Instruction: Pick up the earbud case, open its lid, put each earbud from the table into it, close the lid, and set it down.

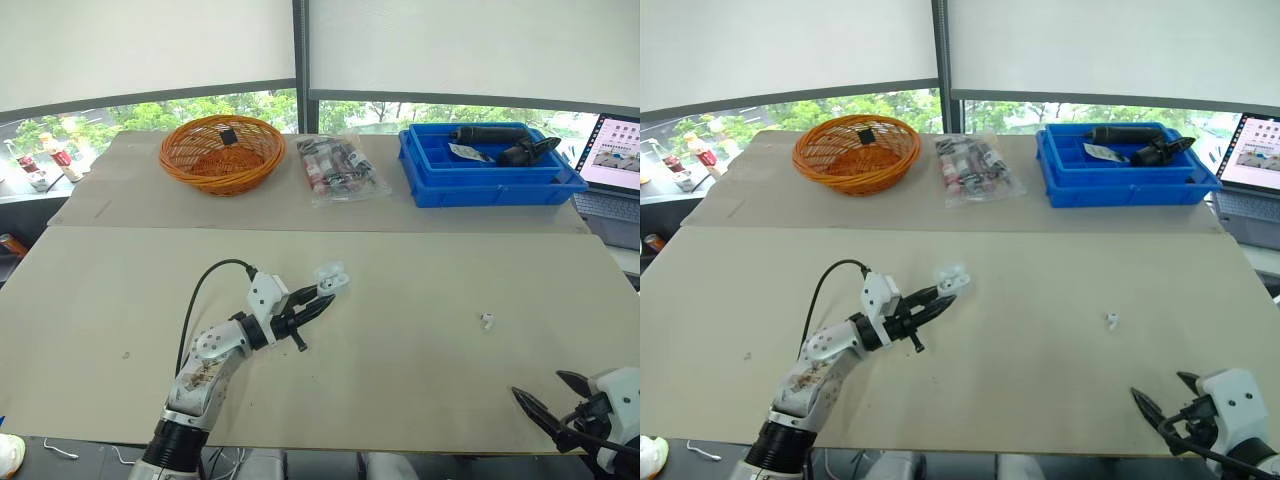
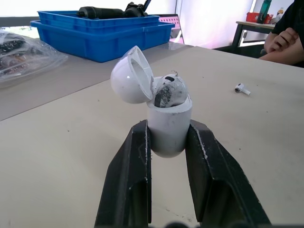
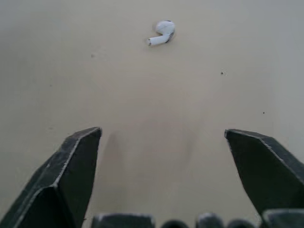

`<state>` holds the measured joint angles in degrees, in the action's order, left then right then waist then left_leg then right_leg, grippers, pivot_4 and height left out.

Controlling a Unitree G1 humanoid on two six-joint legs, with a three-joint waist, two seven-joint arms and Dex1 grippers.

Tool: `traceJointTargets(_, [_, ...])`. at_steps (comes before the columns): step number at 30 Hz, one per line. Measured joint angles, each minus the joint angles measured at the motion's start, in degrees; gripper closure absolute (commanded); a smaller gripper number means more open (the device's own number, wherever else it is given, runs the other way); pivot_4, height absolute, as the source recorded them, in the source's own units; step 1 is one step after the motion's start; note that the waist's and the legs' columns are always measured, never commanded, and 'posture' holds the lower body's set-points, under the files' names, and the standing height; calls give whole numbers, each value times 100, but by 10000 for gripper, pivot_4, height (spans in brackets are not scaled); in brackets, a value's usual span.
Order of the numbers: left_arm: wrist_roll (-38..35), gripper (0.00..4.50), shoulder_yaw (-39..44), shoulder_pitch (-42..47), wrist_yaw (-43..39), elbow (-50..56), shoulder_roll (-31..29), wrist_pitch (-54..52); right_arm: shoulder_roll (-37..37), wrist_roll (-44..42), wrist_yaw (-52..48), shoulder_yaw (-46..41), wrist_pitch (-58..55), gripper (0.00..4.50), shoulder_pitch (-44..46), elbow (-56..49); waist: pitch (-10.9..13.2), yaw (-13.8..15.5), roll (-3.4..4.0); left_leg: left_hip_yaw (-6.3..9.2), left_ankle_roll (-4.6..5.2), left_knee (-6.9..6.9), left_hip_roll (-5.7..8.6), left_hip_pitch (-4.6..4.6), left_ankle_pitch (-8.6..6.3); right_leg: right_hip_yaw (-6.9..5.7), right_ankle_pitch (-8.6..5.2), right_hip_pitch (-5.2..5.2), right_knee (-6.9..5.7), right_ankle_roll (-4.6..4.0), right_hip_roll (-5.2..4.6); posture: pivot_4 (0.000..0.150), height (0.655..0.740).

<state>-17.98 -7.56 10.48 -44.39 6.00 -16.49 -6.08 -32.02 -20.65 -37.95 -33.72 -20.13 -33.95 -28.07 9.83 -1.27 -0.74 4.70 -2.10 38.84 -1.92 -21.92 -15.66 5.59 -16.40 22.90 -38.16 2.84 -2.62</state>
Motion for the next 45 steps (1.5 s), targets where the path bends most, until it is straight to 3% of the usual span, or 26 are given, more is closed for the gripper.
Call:
traceJointTargets(6, [3,39825,-30,-16,0,74,-15,-2,-6,-118,915,443,-1200,0,1237,-494,-4,31,8,2,0,0,1,2,0,-1,0,-3,-1,-1,1,1500,7054])
traceJointTargets(12, [5,39825,-37,-34,8,103,-46,-14,298,-23,1841,871,-1925,0,2277,-324,-5,54,7,4,0,2,2,-2,0,-5,3,-4,5,3,-2,1500,7054])
traceJointTargets(25, [4,39825,-104,-32,-26,135,-126,-32,1239,597,2987,1389,-1959,0,2892,481,-11,6,10,3,0,0,-2,29,0,-3,3,-27,1,2,1,1500,7054])
traceJointTargets(38, [3,39825,-125,-27,-18,135,-201,-32,1233,358,3031,1209,-2740,41682,3047,274,-18,-8,-1,4,2,-8,-2,59,-1,-5,2,-57,10,3,2,1500,7054])
traceJointTargets(45, [0,39825,-137,-172,-3,285,-207,-40,382,353,2080,1522,-2621,41681,2908,322,-17,-76,-1,3,6,-9,-2,57,-4,-4,1,-57,14,4,1,1500,7054])
